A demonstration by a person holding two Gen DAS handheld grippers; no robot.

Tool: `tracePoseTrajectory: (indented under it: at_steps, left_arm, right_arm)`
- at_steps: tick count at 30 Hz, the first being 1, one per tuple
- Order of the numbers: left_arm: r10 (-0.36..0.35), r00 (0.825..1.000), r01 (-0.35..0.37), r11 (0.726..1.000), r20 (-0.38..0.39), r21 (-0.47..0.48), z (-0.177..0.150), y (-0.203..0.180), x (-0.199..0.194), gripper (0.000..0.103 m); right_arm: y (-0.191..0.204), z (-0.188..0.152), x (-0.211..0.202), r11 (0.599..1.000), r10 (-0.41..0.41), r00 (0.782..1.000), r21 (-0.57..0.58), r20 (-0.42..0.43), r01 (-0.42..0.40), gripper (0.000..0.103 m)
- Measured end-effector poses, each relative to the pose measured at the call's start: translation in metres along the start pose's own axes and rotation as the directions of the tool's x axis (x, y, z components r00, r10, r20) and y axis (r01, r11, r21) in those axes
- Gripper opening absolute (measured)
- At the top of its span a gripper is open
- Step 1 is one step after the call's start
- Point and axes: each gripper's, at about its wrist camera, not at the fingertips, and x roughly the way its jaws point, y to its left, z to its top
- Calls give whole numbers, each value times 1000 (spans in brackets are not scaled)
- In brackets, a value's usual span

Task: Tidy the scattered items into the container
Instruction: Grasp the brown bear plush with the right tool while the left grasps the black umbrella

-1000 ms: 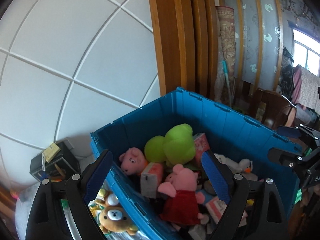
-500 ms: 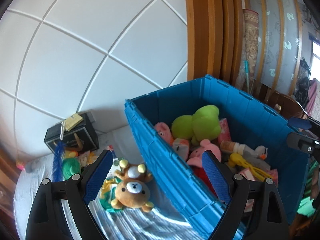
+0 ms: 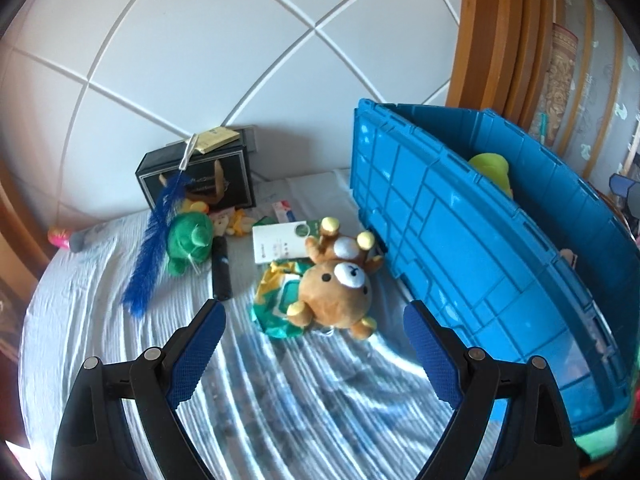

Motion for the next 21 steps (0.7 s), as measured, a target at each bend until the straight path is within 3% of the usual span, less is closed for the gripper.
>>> tracePoseTrajectory:
  at_steps: [12, 21]
  left_arm:
    - [9, 998, -13, 998, -56, -64, -23, 93, 28, 91]
    - [-3, 996, -2, 998, -93, -56, -26, 136, 82, 91]
  right_arm:
    - [80, 4, 50, 998, -11, 997, -65, -71, 6, 103]
    - [118, -12, 86, 990, -59, 993, -135, -104, 44, 103]
